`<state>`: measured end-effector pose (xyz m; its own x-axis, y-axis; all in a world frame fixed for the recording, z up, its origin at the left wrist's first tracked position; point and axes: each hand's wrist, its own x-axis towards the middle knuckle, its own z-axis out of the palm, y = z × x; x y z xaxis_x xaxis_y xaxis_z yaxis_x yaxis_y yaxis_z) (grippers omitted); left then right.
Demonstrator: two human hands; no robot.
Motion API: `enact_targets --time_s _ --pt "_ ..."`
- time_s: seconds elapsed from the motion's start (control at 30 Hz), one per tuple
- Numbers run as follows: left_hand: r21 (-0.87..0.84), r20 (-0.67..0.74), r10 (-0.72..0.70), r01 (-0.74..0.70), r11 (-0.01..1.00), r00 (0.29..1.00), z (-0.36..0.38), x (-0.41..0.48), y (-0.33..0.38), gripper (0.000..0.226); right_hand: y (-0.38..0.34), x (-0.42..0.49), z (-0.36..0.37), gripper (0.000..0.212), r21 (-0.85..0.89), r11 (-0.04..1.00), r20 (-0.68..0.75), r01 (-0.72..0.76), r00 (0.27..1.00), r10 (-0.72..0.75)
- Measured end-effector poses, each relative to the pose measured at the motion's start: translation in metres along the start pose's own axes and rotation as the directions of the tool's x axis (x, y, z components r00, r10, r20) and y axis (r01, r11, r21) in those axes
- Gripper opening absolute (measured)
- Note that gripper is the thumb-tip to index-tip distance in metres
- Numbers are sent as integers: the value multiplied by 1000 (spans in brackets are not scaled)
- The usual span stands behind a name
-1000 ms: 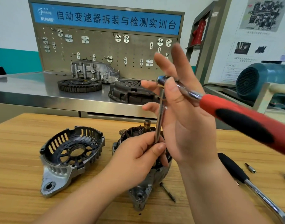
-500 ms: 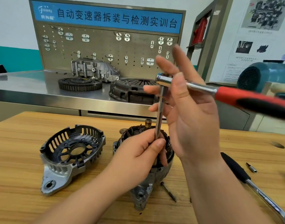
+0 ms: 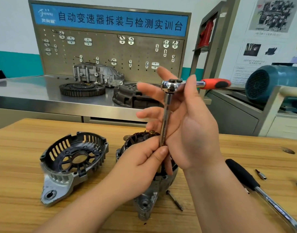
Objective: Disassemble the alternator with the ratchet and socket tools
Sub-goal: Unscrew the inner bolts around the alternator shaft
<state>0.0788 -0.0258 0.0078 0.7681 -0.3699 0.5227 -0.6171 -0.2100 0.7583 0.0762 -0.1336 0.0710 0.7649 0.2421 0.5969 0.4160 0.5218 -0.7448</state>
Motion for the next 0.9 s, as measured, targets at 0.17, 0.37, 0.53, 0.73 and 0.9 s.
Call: enact_targets --time_s 0.17,0.37,0.53,0.73,0.9 --pt "13 -29 -21 21 1000 999 2 1 2 22 -3 -3 1 32 -310 918 -24 246 964 -266" --pt "-68 8 10 -9 998 1000 -2 -2 1 28 -1 0 2 39 2 996 -52 89 995 -88" --pt "-33 51 16 -15 999 999 -4 -1 0 31 -1 0 -2 59 30 999 -53 -30 998 31" --pt "6 -2 14 -14 1000 1000 0 1 -2 24 -3 0 2 36 -177 966 -90 188 974 -206" --pt "-23 19 18 -17 1000 1000 -2 1 -4 28 -3 -1 1 31 -187 956 -75 224 967 -242"
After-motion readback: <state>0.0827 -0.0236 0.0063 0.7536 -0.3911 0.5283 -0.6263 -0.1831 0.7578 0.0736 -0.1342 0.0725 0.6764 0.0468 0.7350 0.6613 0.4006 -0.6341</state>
